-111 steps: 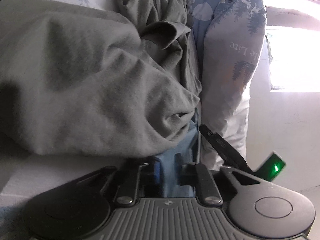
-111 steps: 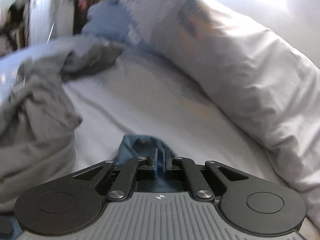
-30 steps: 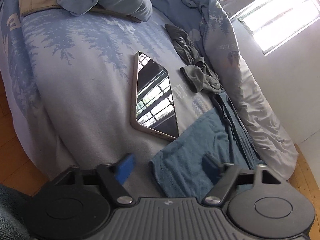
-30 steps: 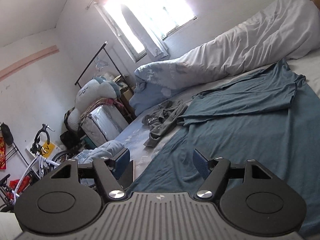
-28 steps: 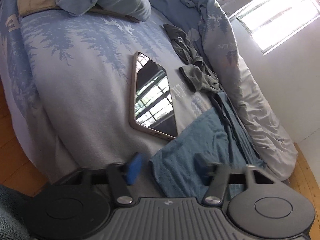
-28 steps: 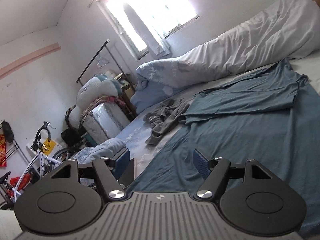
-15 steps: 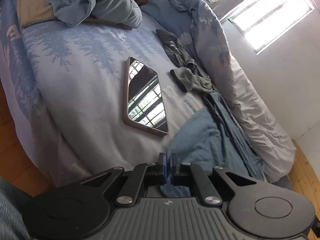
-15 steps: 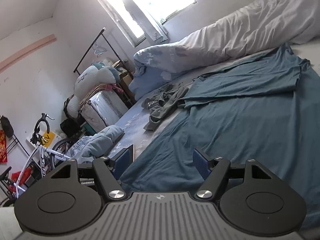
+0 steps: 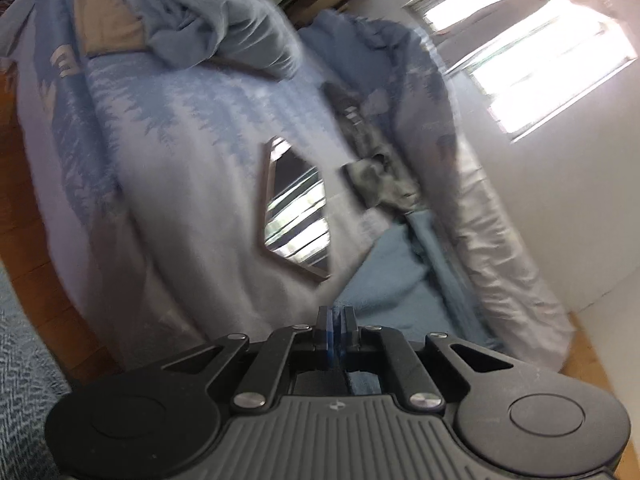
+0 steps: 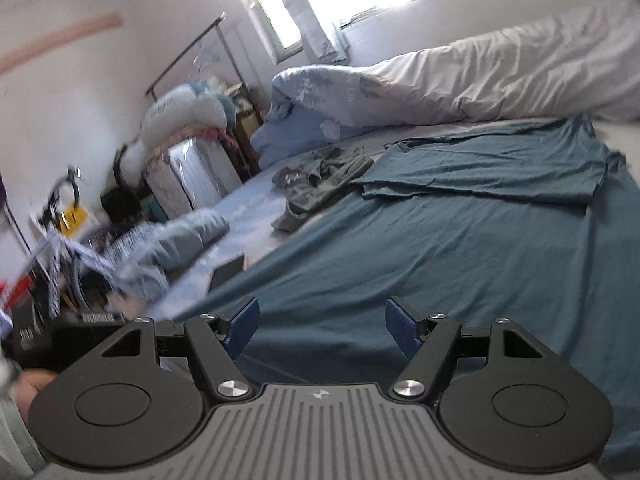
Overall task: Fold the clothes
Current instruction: 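Open both grippers and lift them away from the shirt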
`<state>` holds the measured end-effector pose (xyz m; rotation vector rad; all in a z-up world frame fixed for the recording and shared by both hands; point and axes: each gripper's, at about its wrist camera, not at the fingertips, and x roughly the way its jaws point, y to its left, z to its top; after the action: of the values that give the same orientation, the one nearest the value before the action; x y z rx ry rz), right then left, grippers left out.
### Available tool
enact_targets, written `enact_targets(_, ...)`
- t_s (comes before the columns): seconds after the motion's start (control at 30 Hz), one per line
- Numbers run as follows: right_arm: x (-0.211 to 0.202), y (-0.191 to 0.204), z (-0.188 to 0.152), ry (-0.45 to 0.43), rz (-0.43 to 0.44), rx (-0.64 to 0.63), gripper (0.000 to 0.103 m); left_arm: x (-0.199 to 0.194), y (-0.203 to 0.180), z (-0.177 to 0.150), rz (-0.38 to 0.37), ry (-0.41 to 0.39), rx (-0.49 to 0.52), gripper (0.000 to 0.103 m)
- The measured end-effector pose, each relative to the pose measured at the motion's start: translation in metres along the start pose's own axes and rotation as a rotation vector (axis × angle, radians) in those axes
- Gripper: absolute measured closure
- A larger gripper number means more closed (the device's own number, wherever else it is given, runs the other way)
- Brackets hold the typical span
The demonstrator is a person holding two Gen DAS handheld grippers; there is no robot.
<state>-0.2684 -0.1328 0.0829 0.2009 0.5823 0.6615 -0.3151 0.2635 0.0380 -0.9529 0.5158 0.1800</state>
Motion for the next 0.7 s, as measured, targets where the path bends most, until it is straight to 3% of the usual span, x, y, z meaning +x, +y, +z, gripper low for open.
enact_targets(0.13,0.001,0.008,-0.006,0.025,-0.045,-0.088,0.030,0.011,0.002,-0.003,0.035,0.025,-0.010,0.102)
enact_targets(0.33,-0.005,-0.001,-0.009,0.034,-0.081,-0.067,0.030,0.022,0.001,-0.009,0.063,0.053,-0.033,0.100)
enact_targets(0.47,-0.011,-0.005,-0.010,0.030,-0.094,-0.055,0.030,0.031,-0.002,-0.013,0.085,0.089,-0.024,0.076)
enact_targets(0.57,-0.015,-0.008,-0.011,0.027,-0.104,-0.047,0.030,0.030,-0.002,-0.015,0.105,0.074,-0.016,0.054)
enact_targets(0.7,-0.013,-0.007,-0.009,0.026,-0.093,-0.047,0.030,0.034,0.003,-0.014,0.125,0.082,-0.023,0.052)
